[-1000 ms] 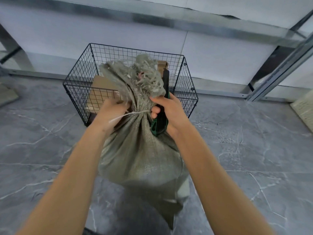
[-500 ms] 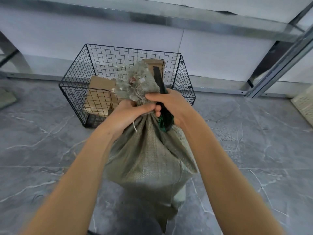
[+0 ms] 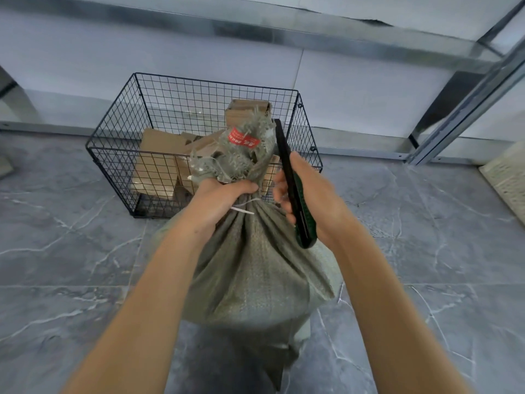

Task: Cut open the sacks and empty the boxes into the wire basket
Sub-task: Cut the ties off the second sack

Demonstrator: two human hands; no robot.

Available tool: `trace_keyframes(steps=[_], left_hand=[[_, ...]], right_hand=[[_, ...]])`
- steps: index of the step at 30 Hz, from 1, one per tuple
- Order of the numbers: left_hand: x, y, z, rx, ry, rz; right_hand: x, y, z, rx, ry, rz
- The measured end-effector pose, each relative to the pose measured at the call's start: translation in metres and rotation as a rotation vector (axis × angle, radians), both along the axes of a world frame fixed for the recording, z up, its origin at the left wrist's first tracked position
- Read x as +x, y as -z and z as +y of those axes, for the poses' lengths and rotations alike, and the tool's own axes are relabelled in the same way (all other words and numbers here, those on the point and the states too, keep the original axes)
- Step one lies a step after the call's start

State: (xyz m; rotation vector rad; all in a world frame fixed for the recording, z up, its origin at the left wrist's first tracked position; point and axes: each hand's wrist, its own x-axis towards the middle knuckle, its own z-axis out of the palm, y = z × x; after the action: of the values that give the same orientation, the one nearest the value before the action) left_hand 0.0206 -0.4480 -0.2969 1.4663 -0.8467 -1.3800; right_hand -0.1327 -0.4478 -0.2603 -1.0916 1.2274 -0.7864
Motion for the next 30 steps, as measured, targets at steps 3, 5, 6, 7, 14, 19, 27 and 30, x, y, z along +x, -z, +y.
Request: trace_keyframes(steps=[3, 5, 6, 7, 14, 19, 27, 30], left_hand=[[-0.011, 0.003, -0.002, 0.007, 0.023, 0.034], [-0.017, 0.005, -0.002, 0.02, 0.038, 0.065], [-0.019, 0.006, -0.003, 0.017, 0.044, 0.081], [-0.021, 0.007, -0.003, 0.011, 0.045, 0.096], [-0.037, 0.014, -0.014, 0.058, 0.006, 0.135], [-0.051, 0.016, -0.019, 0.122, -0.003, 0.122], [-0.052, 0.019, -0.023, 0.245, 0.007, 0.112], [-0.05, 0.023, -0.025, 0.242, 0.01, 0.115]], right_hand=[[-0.007, 0.007, 0.006, -0.012, -0.021, 0.128], [-0.013, 0.012, 0.009, -0.018, -0.019, 0.156], [-0.016, 0.013, 0.011, -0.023, -0.014, 0.153], [-0.019, 0.014, 0.012, -0.032, -0.009, 0.143], [-0.04, 0.034, 0.023, -0.185, 0.01, 0.3], [-0.056, 0.047, 0.032, -0.294, -0.06, 0.553], [-0.077, 0.058, 0.042, -0.325, -0.17, 0.835], [-0.081, 0.056, 0.044, -0.316, -0.18, 0.849]])
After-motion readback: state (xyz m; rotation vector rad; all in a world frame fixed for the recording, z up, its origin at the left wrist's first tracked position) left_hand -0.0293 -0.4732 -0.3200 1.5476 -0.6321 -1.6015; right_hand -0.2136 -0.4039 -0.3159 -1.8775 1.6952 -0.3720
